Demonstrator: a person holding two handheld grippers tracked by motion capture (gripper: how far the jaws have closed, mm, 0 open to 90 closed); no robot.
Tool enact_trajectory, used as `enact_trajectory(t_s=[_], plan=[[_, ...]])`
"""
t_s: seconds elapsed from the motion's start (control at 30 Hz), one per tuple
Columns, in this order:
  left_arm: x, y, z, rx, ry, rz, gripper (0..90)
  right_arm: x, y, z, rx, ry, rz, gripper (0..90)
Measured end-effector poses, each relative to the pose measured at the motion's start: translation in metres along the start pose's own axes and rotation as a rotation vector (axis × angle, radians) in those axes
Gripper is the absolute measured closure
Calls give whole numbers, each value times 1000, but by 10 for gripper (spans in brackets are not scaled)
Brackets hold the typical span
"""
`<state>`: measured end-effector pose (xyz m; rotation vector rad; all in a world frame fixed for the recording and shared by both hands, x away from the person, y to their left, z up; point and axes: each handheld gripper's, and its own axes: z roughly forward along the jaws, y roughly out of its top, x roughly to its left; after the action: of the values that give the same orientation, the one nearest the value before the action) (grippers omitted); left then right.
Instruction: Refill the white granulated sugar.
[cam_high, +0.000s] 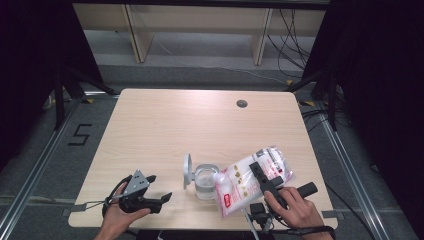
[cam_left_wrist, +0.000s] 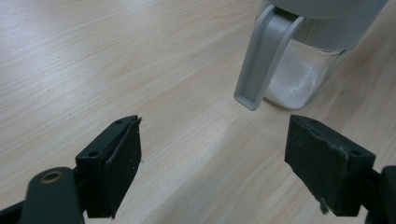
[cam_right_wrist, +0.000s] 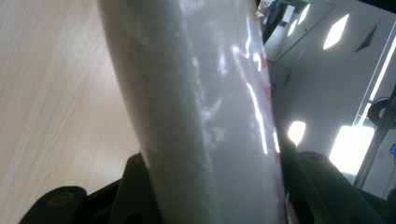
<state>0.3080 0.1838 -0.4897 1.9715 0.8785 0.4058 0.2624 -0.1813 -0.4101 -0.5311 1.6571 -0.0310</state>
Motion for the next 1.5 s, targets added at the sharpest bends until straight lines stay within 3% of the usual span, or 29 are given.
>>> enact_trajectory(t_s=[0.07, 0.1, 0.17, 0.2, 0.33, 0.5, 0.57, 0.6, 0.63, 0.67, 0.73, 0.83, 1.0, 1.03, 1.07, 1.13, 1.17, 1.2, 1.5], plan=[[0, 0, -1, 8, 1, 6, 183, 0, -1, 0, -2, -6, 5, 608], [0, 0, -1, 5, 1, 6, 183, 2, -1, -1, 15, 0, 32, 608], [0, 0, -1, 0, 2, -1, 183, 1, -2, -2, 7, -9, 1, 611], [1, 0, -1, 10, 4, -2, 183, 4, -3, -5, 26, 4, 33, 612], [1, 0, -1, 7, 2, 5, 183, 2, -2, -5, 16, 3, 10, 614], [1, 1, -2, 4, 9, 5, 183, 3, -1, -3, 14, 0, 31, 618], [0, 0, -1, -3, 7, -10, 183, 1, -2, -3, 5, -4, 13, 620], [0, 0, 0, -7, 1, -12, 183, 4, -3, -4, 19, 4, 39, 620], [2, 0, -2, 18, 6, 11, 183, 4, -3, -4, 18, 3, 44, 621], [0, 0, 0, -4, -1, -3, 183, 5, -2, -5, 21, 5, 44, 621], [1, 1, -1, 6, 1, 24, 183, 4, -1, -5, 10, 6, 31, 622], [1, 1, -1, 2, 1, 22, 183, 1, 1, -4, -14, 12, 7, 623], [1, 1, -1, 7, -2, 27, 183, 3, 1, -2, -2, 4, 42, 627], [1, 1, -1, 7, -1, 27, 183, 1, 0, -1, -14, -1, 11, 628], [1, 1, -1, 7, -1, 26, 183, 3, -1, -3, 9, 13, 35, 629], [1, 1, -1, 5, 0, 22, 183, 3, -3, -3, 7, 8, 32, 630], [1, 1, -2, 3, 0, 23, 183, 6, -3, -3, 19, 12, 61, 631], [1, 1, -2, 3, 0, 23, 183, 3, -4, -3, 0, 2, 29, 632], [1, 1, -1, 6, -2, 28, 183, 2, 0, -5, -2, 7, 39, 634]])
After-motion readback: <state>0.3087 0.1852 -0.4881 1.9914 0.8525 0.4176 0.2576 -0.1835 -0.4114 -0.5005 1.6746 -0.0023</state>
